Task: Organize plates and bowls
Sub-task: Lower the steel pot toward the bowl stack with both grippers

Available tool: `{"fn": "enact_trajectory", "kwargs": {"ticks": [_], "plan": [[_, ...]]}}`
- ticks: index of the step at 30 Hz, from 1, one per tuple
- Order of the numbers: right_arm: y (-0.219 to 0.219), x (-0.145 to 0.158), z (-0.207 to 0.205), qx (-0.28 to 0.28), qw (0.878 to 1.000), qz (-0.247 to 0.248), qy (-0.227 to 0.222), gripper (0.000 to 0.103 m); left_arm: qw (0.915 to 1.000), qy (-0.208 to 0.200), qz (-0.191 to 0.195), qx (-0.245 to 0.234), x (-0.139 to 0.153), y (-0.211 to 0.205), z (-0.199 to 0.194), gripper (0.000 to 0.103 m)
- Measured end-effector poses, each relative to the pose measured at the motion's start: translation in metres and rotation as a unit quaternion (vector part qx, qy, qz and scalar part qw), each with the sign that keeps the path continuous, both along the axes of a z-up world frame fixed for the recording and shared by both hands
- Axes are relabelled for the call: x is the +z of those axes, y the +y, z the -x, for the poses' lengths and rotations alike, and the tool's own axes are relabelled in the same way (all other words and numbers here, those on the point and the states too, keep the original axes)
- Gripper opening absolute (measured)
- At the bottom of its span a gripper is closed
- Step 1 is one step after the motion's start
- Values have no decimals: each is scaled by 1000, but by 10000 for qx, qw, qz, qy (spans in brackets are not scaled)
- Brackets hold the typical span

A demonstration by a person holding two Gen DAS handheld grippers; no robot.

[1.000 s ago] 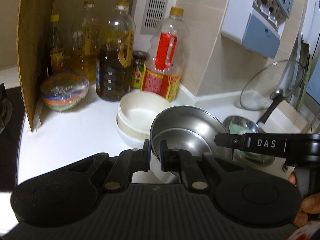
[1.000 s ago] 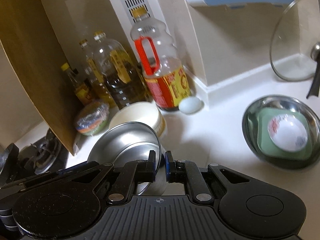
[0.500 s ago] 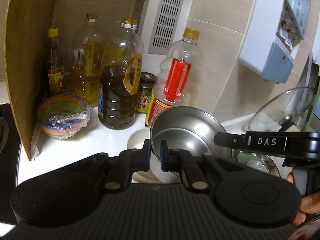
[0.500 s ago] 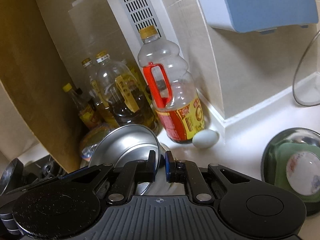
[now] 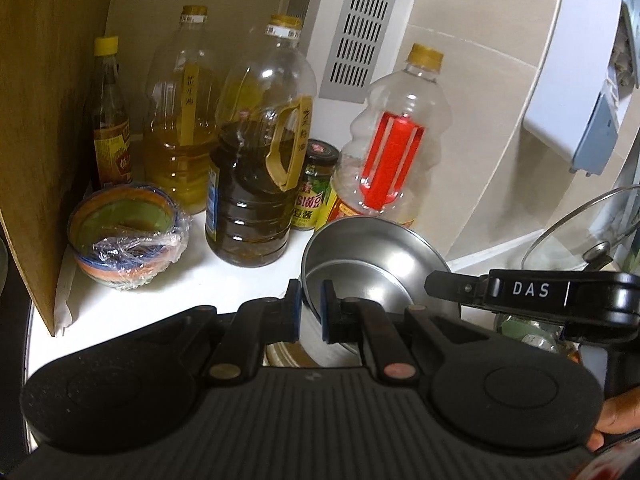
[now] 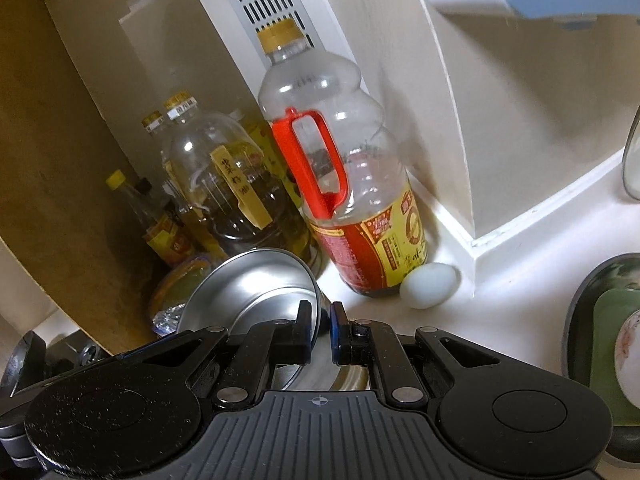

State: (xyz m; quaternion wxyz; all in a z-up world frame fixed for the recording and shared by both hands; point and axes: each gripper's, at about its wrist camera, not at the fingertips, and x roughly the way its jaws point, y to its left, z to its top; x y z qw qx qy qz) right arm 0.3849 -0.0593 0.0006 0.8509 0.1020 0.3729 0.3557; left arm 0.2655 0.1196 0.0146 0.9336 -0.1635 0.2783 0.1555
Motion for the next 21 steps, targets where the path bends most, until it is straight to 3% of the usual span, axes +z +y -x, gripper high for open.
{"fn": "enact_trajectory", "kwargs": {"ticks": [21], "plan": [[9,-21,-11,6,9994,154,314,9,9995,303,113,-16,-23,7,-10,8]]}}
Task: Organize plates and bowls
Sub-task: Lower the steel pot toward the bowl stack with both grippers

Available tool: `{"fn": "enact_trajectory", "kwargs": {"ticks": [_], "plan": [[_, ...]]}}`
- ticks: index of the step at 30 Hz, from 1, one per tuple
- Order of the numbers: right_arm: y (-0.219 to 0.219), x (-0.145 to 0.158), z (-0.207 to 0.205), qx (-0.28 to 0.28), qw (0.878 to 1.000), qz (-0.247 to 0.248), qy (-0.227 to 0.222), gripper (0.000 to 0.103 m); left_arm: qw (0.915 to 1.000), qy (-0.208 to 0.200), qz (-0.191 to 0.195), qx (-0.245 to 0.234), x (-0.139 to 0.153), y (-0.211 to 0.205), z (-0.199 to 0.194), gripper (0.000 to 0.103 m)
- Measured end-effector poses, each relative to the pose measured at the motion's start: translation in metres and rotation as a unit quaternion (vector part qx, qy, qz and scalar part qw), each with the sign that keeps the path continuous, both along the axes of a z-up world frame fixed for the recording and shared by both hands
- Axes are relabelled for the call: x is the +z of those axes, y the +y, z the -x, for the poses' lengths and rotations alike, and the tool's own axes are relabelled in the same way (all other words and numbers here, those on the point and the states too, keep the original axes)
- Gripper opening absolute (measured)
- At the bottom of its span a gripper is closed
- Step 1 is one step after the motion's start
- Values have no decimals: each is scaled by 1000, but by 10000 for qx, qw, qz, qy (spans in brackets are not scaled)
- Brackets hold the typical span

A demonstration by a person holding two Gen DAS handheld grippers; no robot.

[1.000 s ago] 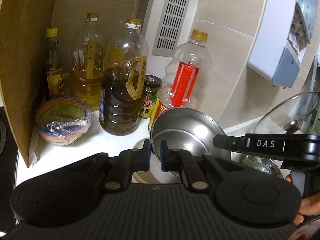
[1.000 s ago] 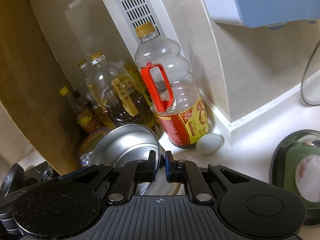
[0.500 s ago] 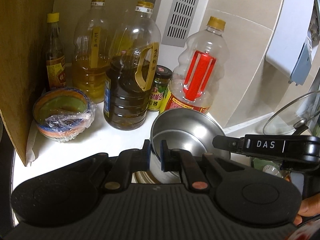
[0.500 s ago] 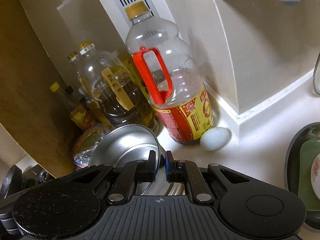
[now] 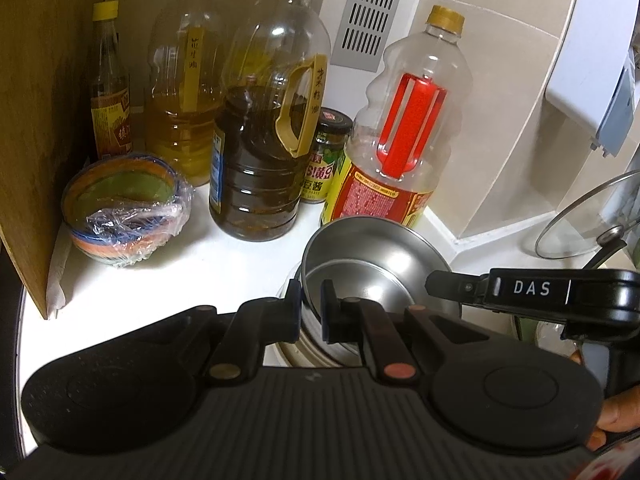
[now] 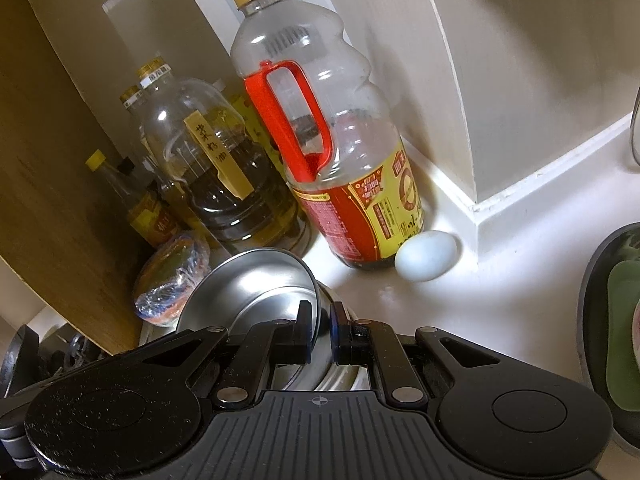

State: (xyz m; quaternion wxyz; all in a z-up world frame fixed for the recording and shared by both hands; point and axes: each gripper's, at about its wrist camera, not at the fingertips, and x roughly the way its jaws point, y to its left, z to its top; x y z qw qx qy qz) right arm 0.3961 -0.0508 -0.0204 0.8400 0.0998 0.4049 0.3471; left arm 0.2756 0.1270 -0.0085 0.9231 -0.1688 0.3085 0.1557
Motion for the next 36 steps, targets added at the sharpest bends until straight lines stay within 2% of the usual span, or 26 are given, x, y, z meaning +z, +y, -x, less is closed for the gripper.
{"fn": "enact_trajectory", "kwargs": {"ticks": [24,36], "plan": [[1,-7,-4,-22,10000,31,85,9,9999,122,-46,31,-7,0,-5,8],[-3,-2,1,29,10000,-80,47,9,10000,46,-74,-20,-2,-5,-2,8]]}}
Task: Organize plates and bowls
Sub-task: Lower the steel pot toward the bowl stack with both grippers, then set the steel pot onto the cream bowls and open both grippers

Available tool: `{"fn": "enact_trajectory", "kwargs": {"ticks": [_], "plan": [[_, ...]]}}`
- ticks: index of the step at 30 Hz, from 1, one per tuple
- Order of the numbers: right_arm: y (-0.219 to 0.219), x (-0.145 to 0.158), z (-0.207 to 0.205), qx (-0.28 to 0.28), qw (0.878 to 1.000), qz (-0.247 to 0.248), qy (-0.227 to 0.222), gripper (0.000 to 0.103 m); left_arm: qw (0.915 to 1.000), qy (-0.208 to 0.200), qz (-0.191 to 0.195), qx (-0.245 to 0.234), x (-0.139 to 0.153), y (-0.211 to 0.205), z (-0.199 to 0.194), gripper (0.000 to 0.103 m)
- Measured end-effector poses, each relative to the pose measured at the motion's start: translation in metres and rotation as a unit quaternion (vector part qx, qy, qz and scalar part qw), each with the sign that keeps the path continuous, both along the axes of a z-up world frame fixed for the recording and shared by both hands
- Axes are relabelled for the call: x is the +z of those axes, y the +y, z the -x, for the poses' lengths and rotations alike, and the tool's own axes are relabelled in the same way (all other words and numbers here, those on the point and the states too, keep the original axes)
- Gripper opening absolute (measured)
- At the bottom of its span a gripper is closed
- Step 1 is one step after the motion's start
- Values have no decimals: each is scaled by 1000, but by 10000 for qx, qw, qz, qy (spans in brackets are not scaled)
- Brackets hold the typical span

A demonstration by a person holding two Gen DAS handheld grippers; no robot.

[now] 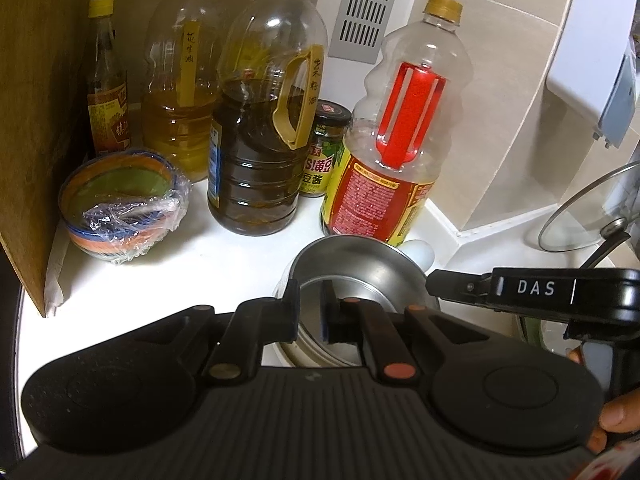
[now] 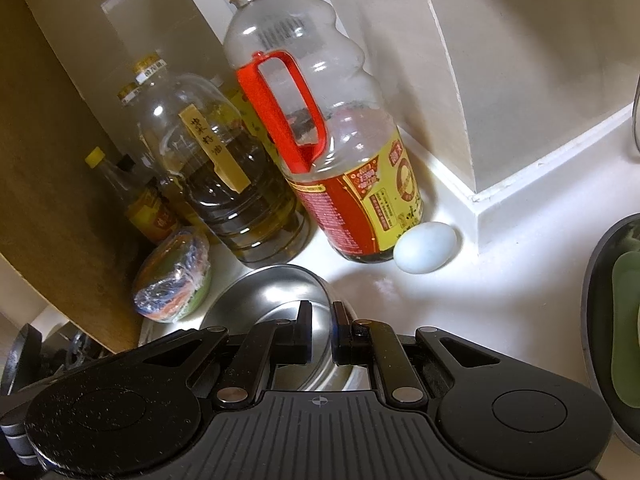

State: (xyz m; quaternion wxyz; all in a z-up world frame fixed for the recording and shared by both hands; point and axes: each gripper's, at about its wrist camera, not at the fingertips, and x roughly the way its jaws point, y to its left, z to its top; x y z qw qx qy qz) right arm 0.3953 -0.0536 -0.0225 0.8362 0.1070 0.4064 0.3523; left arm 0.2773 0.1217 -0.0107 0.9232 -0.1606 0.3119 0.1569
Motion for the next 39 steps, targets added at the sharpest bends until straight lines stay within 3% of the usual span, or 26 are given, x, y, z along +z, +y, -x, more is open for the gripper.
{"fn": "enact_trajectory", "kwargs": {"ticks": [7,10,12,13,14,23,39], "plan": [[-12,5,12,-6,10000,-9,-46,9,9999,-148,-71,25,9,-7,15,8],[-21,6,23,-14,10000,-56,-46,12,9998,-196,-58,34,13,-11,27,14],[-31,7,31,-42,9999,-97,-35,29,9998,-213,-16,26,15,-15,36,19],[-36,8,37,-67,9999,-127,-44,47,9998,-208,-25,10,15,-18,41,19],[-41,9,43,-90,9998,-160,-71,56,9998,-189,-53,-17,16,-21,46,19],[-90,2,102,-265,9996,-102,-73,69,9994,106,-227,-241,7,-55,92,20],[-162,-17,199,-573,9975,422,-8,73,9978,385,-83,-543,-11,-127,161,21]]}}
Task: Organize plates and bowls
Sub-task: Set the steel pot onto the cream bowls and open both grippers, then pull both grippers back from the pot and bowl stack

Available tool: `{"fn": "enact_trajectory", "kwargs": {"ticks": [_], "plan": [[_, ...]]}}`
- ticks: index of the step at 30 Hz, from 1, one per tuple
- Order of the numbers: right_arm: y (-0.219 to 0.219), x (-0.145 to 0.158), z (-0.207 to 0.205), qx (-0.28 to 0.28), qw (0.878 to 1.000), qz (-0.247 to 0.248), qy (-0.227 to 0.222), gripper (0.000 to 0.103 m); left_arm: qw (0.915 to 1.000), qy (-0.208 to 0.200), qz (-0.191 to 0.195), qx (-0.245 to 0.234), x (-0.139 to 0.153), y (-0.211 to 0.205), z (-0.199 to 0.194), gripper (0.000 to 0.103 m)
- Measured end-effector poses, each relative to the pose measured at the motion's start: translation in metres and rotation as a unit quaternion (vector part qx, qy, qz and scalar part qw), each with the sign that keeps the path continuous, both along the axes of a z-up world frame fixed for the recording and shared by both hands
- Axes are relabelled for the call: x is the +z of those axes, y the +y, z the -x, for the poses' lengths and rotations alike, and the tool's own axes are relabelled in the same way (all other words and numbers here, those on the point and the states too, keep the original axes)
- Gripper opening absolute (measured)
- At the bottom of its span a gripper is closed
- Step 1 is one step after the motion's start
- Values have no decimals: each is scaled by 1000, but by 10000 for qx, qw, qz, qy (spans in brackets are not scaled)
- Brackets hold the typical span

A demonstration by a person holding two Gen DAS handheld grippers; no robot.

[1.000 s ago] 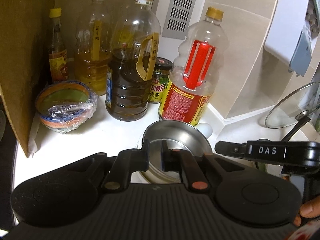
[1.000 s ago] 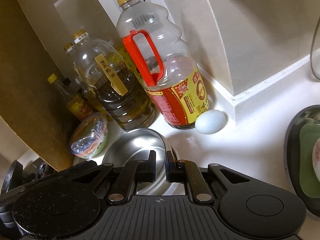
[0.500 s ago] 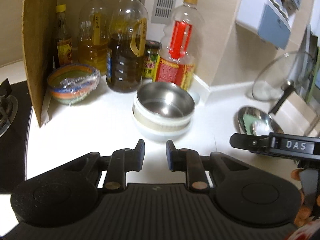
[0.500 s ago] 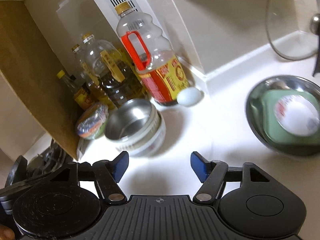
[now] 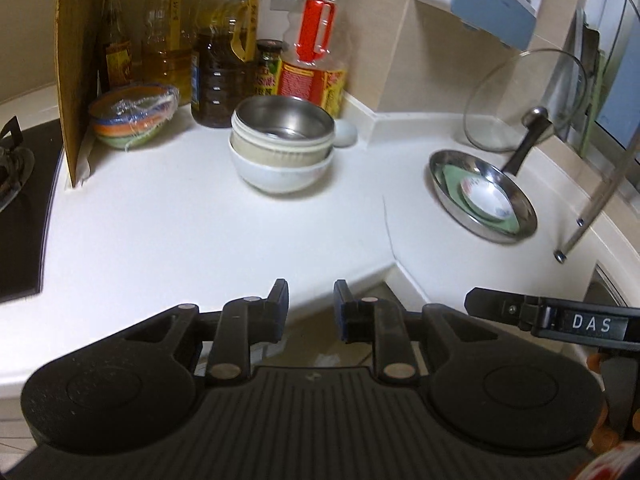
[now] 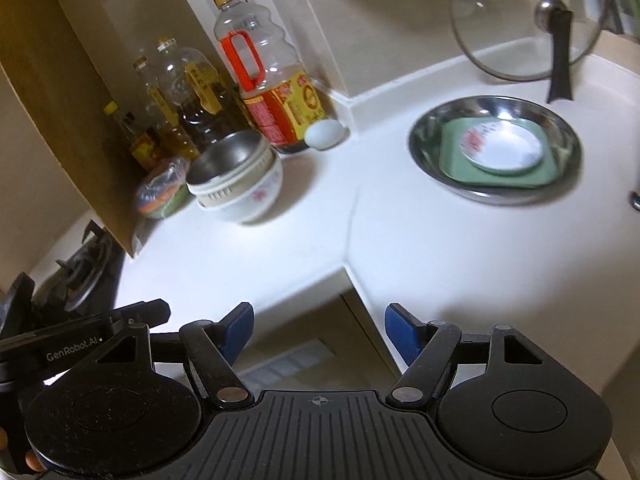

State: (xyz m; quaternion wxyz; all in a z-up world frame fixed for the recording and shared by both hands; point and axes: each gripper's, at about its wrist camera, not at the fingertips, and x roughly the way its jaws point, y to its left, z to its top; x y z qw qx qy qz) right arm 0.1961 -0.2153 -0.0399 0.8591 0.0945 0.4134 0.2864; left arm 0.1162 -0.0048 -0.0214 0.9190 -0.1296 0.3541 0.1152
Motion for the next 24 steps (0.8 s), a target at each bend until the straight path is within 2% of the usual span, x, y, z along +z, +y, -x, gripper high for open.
{"fn": "enact_trajectory", "kwargs": {"ticks": [10,24], "plan": [[-31,-5,43,-53,9995,295,-113,73,10000,15,-35,-30,-2,-34,34,21],[-58,-6,67,-105,9995,292,-81,73,10000,63,-54,46,-5,-63,59,21]]}}
